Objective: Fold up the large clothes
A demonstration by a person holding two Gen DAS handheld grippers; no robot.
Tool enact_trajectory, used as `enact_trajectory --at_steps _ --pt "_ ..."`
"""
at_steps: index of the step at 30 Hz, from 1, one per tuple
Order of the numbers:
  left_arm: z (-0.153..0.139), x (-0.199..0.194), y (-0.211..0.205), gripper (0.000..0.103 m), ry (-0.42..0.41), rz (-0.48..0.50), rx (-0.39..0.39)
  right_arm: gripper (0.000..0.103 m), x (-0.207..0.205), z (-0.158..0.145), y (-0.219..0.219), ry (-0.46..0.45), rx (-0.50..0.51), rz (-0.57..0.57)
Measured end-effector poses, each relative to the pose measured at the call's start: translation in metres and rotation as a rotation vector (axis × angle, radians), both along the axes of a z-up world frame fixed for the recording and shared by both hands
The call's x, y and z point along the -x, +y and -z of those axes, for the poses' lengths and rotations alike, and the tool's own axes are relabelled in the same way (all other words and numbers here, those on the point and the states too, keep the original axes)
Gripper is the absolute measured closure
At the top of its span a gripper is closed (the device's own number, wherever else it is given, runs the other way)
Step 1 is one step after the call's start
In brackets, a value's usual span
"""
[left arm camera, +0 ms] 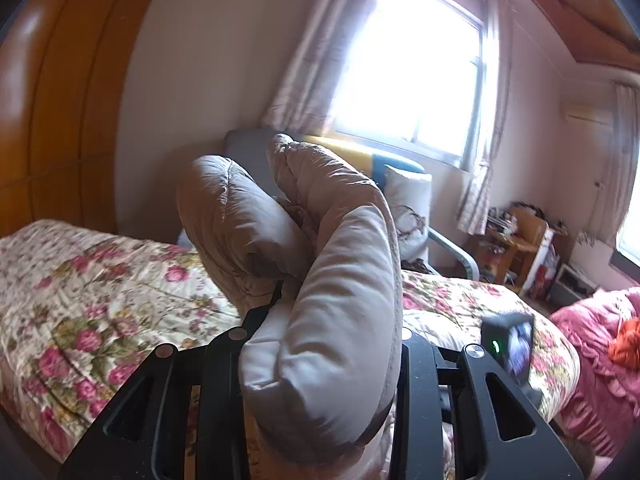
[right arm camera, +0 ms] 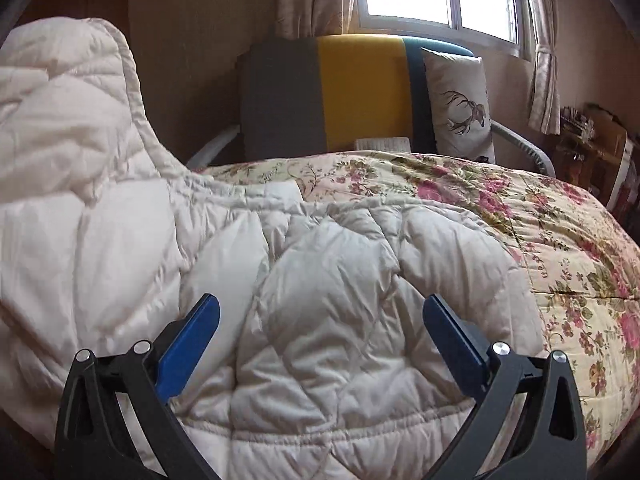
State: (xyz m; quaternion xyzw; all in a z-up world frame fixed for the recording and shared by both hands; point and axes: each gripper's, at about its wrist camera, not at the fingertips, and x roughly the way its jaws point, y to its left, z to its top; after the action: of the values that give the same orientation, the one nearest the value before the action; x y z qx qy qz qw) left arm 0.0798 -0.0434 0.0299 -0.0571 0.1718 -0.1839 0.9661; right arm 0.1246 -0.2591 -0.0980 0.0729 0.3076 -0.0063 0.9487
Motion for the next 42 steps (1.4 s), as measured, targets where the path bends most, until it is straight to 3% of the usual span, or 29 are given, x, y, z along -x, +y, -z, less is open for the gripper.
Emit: enact_trajectory --at_steps 2,4,6,8,13,18,22,25,27,32,39,42 --pt "0.000 0.000 -0.008 0.072 -0.003 0.016 -0.016 0.002 -0.023 0.006 0.014 0.056 0.012 -0.038" --pt "0.003 -0.004 -0.019 0.072 0.005 0.040 -0.044 0.002 -0.042 0.023 0.038 0.126 0.095 -0.071" --pt "0.006 -0.007 -0.031 0.072 0.024 0.058 -0.080 0.002 -0.044 0.032 0.055 0.098 0.176 -0.086" --pt "0.011 -0.010 -0.043 0.072 0.032 0.077 -0.106 0.002 -0.043 0.034 0.060 0.103 0.197 -0.099" --pt "0.015 -0.009 -0.072 0.072 0.004 0.126 -0.170 0.002 -0.012 0.016 0.023 0.111 0.103 -0.081" --pt "0.026 -0.014 -0.098 0.072 0.004 0.154 -0.246 0.002 0.035 -0.004 -0.035 0.081 0.135 0.029" --pt "0.039 -0.014 -0.120 0.071 -0.013 0.183 -0.309 0.002 0.060 0.000 -0.077 0.117 0.149 0.143" --pt "0.050 -0.014 -0.136 0.071 -0.021 0.214 -0.364 0.002 0.057 0.026 -0.100 0.219 0.106 0.182" --pt "0.058 -0.014 -0.148 0.071 -0.012 0.248 -0.394 0.002 0.054 0.046 -0.108 0.259 0.012 0.164" --pt "0.077 -0.018 -0.173 0.069 -0.004 0.305 -0.462 0.002 0.059 0.058 -0.111 0.230 -0.068 0.171" --pt "0.100 -0.019 -0.190 0.066 -0.009 0.364 -0.473 0.002 0.064 0.067 -0.128 0.244 -0.244 0.143" --pt "0.115 -0.018 -0.191 0.061 -0.020 0.418 -0.465 0.002 0.064 0.064 -0.131 0.255 -0.248 0.121"
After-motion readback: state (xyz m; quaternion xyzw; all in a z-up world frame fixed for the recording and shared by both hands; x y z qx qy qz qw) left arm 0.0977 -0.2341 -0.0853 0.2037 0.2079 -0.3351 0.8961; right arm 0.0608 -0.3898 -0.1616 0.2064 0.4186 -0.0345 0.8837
